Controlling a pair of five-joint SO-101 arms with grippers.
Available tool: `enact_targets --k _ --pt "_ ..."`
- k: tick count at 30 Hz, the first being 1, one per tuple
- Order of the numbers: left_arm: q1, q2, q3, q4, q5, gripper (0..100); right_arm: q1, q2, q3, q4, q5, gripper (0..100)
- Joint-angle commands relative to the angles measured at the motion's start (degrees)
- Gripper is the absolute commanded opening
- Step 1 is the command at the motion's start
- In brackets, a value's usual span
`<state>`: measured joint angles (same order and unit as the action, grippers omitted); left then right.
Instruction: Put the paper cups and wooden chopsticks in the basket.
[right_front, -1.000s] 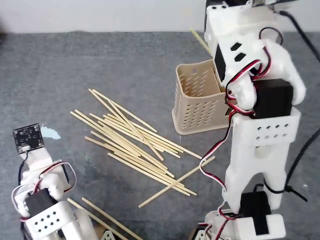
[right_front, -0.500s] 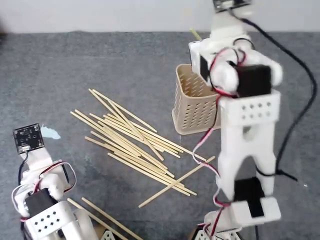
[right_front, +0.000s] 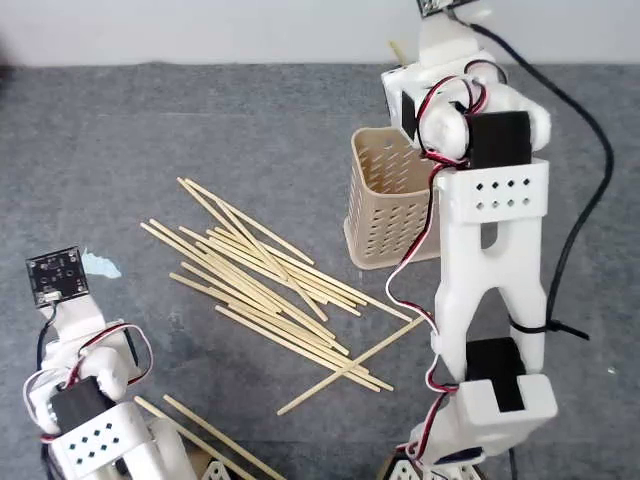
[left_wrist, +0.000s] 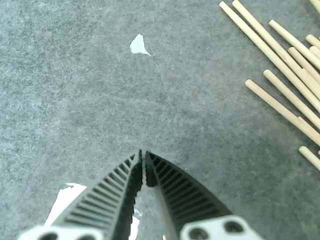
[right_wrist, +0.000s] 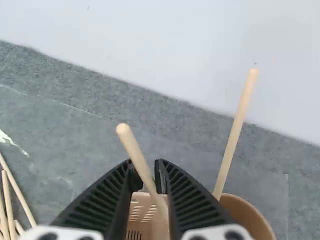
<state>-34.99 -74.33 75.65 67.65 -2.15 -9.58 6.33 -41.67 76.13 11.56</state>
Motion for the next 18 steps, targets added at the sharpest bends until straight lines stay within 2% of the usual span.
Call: enact_targets --k 1,7,18 --pt "0.2 -0.7 -0.5 -1.1 0.4 1 0.7 -2.2 -4.0 -0.8 0.8 0.8" --pt "0.2 -0.7 -0.5 -1.1 0.4 1 0.8 -6.1 -7.8 -1.1 3.9 0.8" --pt "0.2 -0.7 -0.5 -1.1 0.4 1 0.3 -7.0 -22.4 -2.3 3.4 0.8"
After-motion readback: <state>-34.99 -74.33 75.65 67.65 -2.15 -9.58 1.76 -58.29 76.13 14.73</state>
